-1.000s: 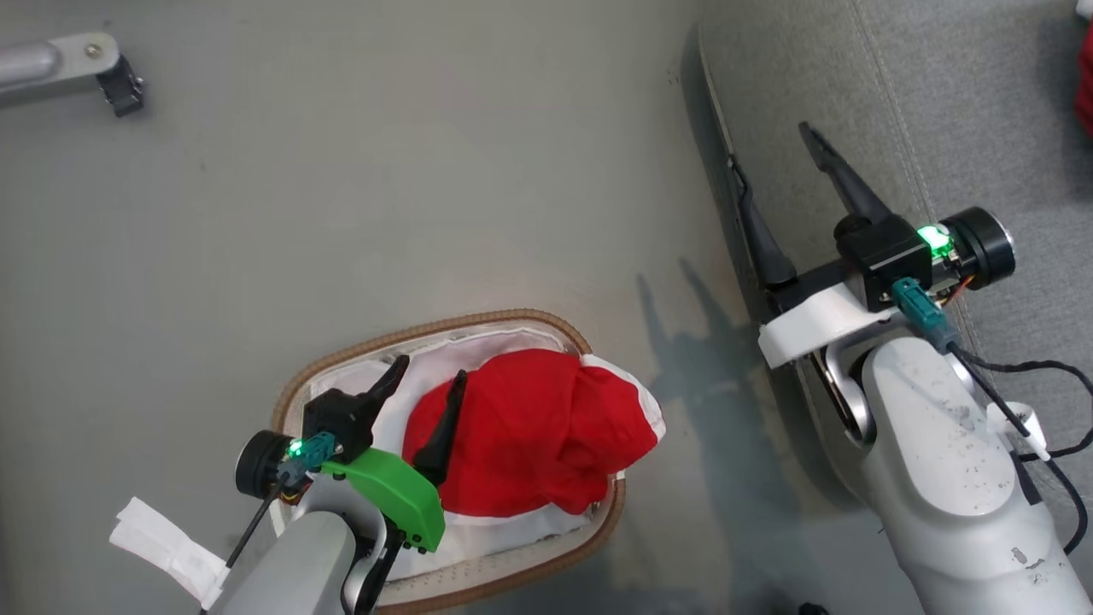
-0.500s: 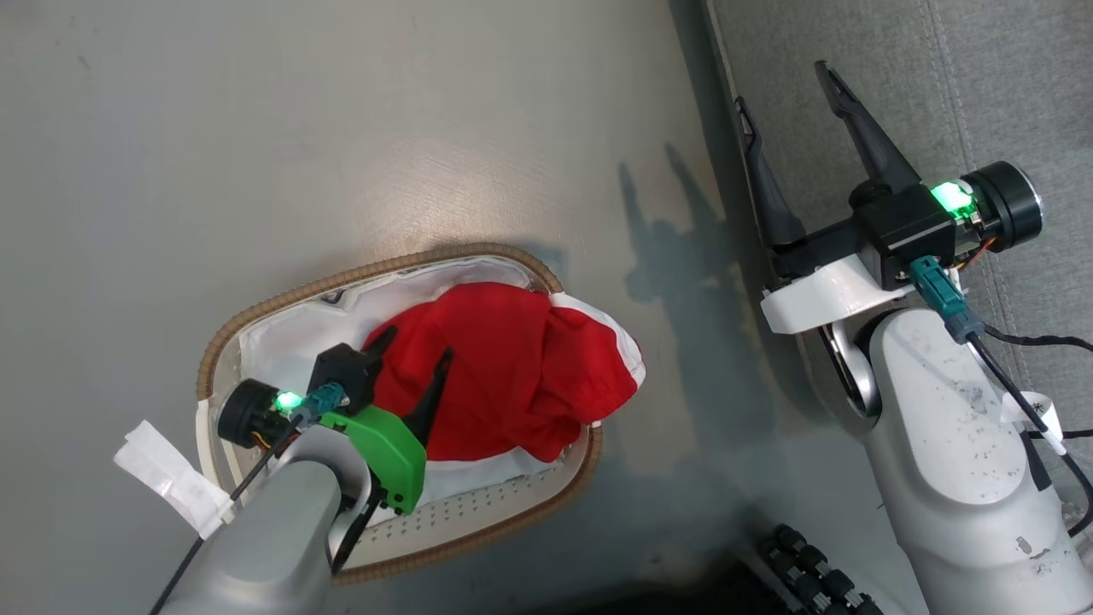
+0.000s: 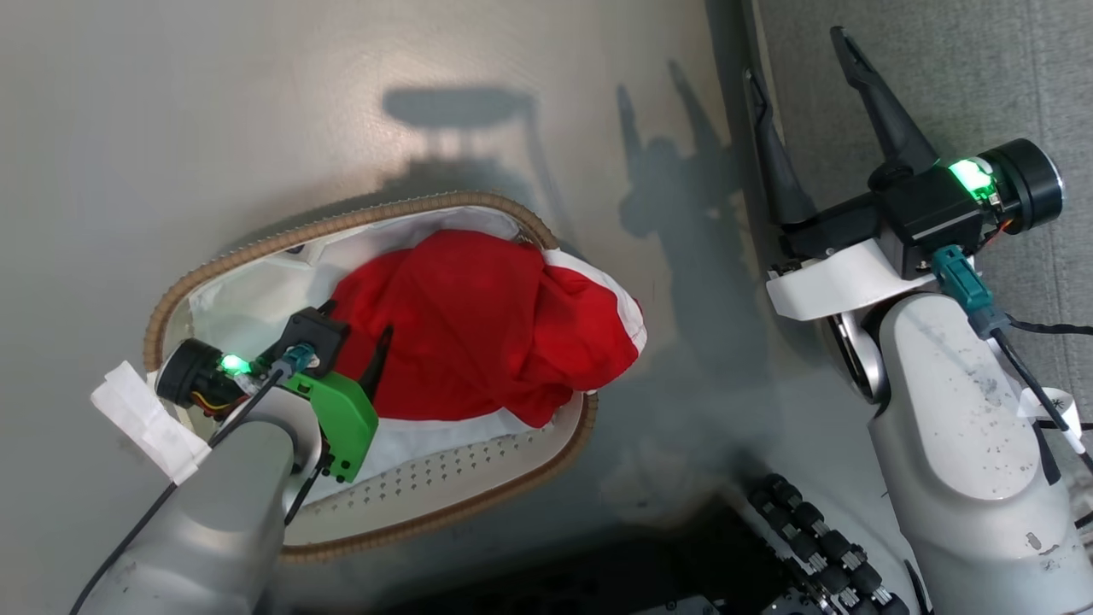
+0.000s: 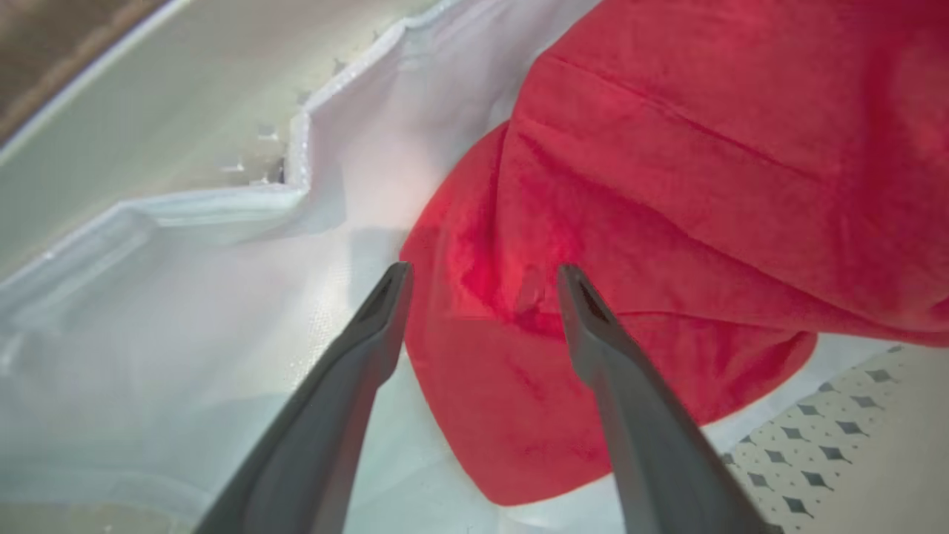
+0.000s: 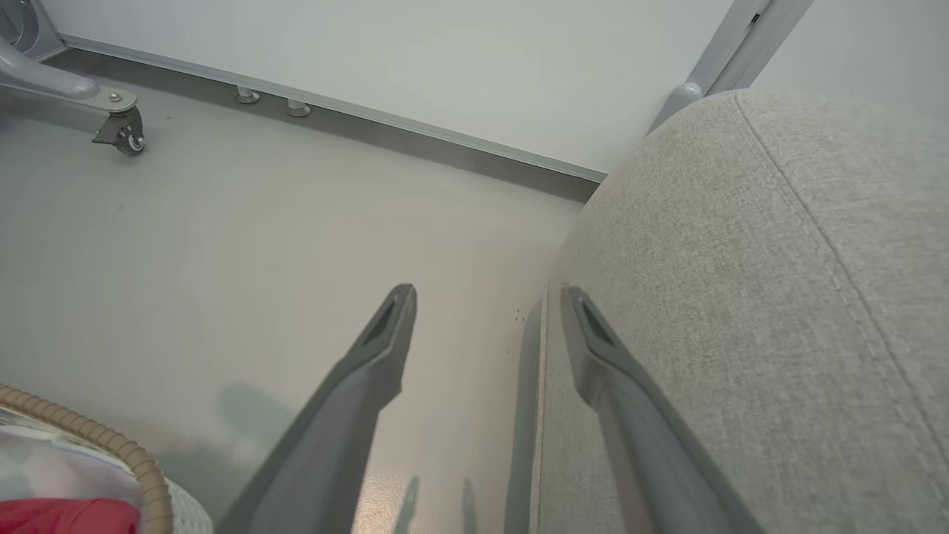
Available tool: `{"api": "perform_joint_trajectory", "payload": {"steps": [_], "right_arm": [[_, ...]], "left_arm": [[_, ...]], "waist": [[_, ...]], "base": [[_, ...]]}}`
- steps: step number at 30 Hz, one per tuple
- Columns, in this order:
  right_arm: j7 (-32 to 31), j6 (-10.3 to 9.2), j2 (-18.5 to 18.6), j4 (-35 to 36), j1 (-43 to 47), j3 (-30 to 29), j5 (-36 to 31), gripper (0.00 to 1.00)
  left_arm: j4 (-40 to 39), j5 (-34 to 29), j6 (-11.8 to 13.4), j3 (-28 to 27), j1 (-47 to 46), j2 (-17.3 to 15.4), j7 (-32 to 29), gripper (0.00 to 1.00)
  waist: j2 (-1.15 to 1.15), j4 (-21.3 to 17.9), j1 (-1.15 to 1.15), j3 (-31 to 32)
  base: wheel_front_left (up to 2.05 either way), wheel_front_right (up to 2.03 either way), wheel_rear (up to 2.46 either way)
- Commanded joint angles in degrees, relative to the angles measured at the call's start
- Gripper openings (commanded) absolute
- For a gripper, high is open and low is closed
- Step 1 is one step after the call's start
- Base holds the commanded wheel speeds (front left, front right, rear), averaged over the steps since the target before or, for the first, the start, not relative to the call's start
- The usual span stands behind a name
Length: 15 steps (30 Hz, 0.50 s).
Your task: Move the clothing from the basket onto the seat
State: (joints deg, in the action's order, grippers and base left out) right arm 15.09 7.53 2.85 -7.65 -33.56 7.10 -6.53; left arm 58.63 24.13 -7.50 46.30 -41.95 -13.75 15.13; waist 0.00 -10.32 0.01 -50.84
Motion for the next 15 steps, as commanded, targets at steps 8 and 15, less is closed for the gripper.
{"api": "perform_joint_trajectory", "payload": {"steps": [8,15], "right_arm": [[0.1,-0.08,0.1,1.6,0.4,-1.5,1.4,1.0],[0.1,-0.08,0.1,1.8,1.5,-2.2,1.5,1.0]], "left_arm": [[6.2,-2.4,0.0,1.9,-4.8,0.7,0.0,1.0],[8.3,-1.7,0.0,3.7,-5.7,2.1,0.0,1.0]], "waist": [[0.0,-0.1,-0.01,-3.9],[0.0,0.0,-0.01,-4.9]], "base": [[0.0,0.0,0.0],[0.0,0.0,0.0]]}}
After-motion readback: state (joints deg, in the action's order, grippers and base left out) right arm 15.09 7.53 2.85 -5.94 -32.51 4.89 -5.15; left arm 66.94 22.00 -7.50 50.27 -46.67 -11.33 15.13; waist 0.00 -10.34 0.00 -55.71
